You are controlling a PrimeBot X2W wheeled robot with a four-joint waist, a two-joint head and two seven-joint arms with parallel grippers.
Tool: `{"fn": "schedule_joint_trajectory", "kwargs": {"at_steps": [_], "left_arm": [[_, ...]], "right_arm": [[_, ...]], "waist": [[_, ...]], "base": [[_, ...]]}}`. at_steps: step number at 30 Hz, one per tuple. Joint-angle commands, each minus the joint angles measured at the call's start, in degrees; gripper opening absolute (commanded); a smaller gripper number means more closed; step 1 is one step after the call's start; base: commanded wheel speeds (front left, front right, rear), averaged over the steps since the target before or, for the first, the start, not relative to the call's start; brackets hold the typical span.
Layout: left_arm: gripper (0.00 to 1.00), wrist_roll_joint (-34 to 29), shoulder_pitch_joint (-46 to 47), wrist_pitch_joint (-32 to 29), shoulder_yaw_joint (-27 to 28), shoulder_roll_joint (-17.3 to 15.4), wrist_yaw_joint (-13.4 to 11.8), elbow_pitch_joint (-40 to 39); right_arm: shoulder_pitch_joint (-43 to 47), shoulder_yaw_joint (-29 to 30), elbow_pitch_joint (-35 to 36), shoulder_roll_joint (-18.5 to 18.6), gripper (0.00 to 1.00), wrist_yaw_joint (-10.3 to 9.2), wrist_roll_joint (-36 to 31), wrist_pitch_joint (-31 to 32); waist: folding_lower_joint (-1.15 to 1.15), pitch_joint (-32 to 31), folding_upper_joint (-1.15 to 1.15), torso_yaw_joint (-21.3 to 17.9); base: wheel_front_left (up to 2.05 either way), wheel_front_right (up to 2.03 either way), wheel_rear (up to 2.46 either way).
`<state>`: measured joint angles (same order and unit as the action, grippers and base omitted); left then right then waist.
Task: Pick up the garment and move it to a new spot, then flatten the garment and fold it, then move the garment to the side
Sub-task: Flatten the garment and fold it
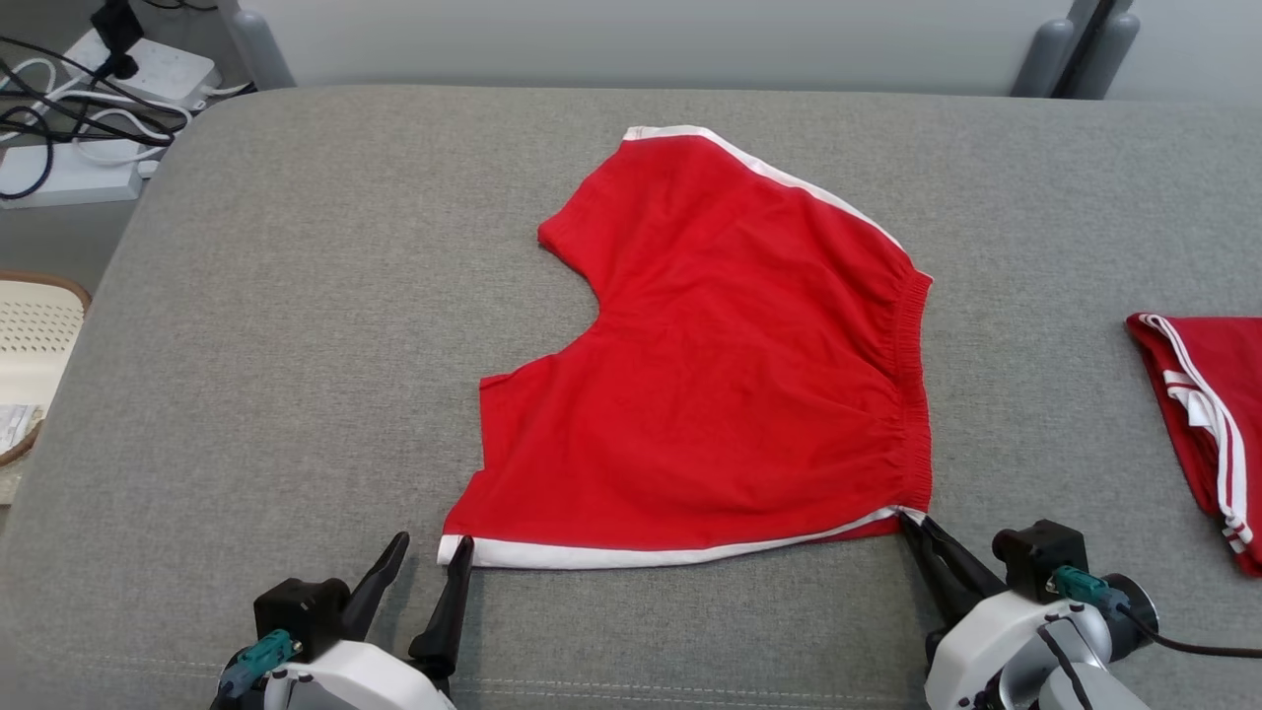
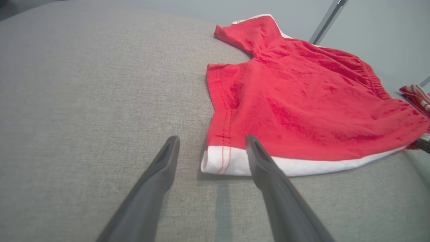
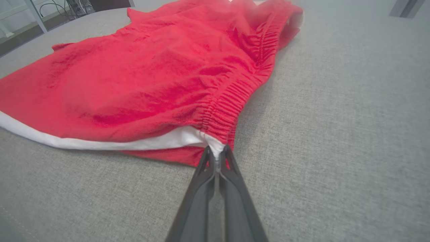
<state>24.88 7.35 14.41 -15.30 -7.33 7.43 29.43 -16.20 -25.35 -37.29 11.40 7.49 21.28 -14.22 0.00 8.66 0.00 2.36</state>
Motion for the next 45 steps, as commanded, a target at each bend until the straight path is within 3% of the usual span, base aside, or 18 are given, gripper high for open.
{"fn": "schedule_joint_trajectory", "kwargs": {"at_steps": [1, 12, 14, 16, 18, 20, 22, 31, 45], "left_arm": [[1.0, 2.3, 2.8, 0.6, 0.7, -1.8, 0.1, -0.2], [1.0, 8.0, 4.8, 0.6, -3.0, -3.6, 0.1, 2.5], [0.69, 8.4, 5.0, 0.6, -3.3, -3.9, 0.1, 2.5], [0.49, 8.5, 4.8, 0.6, -3.5, -3.9, 0.1, 2.5], [0.42, 8.9, 4.6, 0.6, -3.8, -3.9, 0.1, 2.3], [0.15, 9.8, 4.4, 0.6, -4.6, -3.8, 0.1, 2.4], [0.0, 11.2, 4.3, 0.6, -5.7, -3.9, 0.1, 2.6], [0.0, 15.8, 3.7, 0.6, -8.7, -5.3, 0.1, 3.3], [0.0, 13.8, -2.7, 0.6, -6.9, -5.4, 0.1, 5.9]], "right_arm": [[-1.6, -1.5, 1.5, 0.4, 0.0, 0.0, 0.1, -0.8], [-3.1, -2.9, 2.2, 0.0, 0.0, 0.0, 0.1, -0.8], [-3.2, -2.9, 2.3, 0.0, 0.0, 0.0, 0.1, -0.8], [-3.3, -2.8, 2.2, 0.0, 0.0, 0.0, 0.2, -0.8], [-3.5, -2.8, 2.2, 0.0, 0.0, 0.0, 0.3, -0.8], [-3.6, -2.9, 2.0, 0.0, 0.0, 0.0, 0.4, -0.8], [-3.7, -3.0, 1.9, 0.0, 0.0, 0.0, 0.6, -0.8], [-3.3, -3.5, 1.3, 0.3, 0.0, 0.0, 1.7, -0.8], [3.6, -9.7, 3.0, 4.8, 0.0, 0.0, 8.3, -0.8]], "waist": [[0.0, 0.9, 0.0, -1.3], [0.0, 2.5, 0.0, -3.2], [0.0, 2.6, 0.0, -3.3], [0.0, 2.6, 0.0, -3.3], [0.0, 2.5, 0.0, -3.4], [0.0, 2.3, 0.0, -3.4], [0.0, 2.1, 0.0, -3.4], [0.0, -0.2, 0.0, -3.6], [0.0, -8.5, 0.0, -2.8]], "base": [[0.0, 0.0, 0.0], [0.0, 0.0, 0.0], [0.0, 0.0, 0.0], [0.0, 0.0, 0.0], [0.0, 0.0, 0.0], [0.0, 0.0, 0.0], [0.0, 0.0, 0.0], [0.0, 0.0, 0.0], [0.0, 0.0, 0.0]]}}
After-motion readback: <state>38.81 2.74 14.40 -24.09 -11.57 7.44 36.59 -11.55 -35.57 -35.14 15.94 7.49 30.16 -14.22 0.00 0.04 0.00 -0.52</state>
